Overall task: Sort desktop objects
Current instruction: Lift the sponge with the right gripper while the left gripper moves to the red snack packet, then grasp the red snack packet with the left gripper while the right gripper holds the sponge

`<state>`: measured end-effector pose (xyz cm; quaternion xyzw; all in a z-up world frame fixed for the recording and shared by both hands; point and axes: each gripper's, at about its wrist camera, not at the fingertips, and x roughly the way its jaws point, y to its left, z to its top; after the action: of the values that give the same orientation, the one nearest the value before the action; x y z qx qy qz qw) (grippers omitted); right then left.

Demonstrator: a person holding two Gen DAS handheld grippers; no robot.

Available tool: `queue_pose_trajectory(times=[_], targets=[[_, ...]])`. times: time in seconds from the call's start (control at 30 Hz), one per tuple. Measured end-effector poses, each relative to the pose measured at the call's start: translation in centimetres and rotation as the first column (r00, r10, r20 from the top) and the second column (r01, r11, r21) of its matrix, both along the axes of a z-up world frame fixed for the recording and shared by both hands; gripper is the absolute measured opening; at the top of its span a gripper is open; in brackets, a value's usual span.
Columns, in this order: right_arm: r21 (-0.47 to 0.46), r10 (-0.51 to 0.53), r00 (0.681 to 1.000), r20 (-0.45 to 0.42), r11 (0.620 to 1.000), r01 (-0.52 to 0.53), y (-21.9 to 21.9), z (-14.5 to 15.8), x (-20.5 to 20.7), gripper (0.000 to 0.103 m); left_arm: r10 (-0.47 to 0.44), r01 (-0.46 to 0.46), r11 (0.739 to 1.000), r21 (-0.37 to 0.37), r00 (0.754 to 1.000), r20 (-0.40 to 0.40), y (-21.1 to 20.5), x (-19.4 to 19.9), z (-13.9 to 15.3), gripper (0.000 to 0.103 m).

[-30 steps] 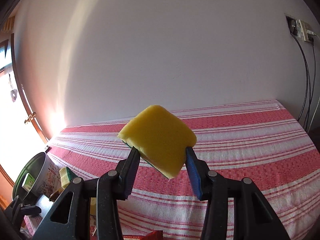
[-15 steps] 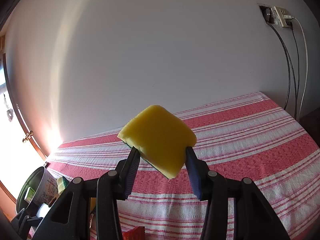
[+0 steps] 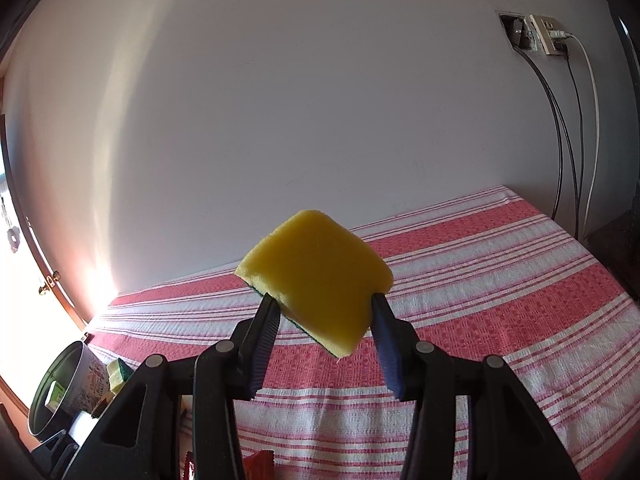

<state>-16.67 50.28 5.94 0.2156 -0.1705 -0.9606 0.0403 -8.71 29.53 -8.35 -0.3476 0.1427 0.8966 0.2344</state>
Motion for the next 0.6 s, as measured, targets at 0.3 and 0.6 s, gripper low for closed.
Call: queue_pose_trajectory(times=[0.3, 0.6], targets=[[0.026, 0.006, 1.0, -0.004, 1.0, -0.006, -0.8, 0.0, 0.0, 0.049, -0.01, 0.014, 0.999, -0.049, 0.996, 0.088, 0.8, -0.9, -1.2, 0.072], [0.104, -0.005, 1.0, -0.009, 0.995, 0.006, -2.4, 0.0, 0.3, 0.049, -0.027, 0.03, 0.999, -0.045, 0.998, 0.053, 1.0, -0.1, -1.1, 0.053]])
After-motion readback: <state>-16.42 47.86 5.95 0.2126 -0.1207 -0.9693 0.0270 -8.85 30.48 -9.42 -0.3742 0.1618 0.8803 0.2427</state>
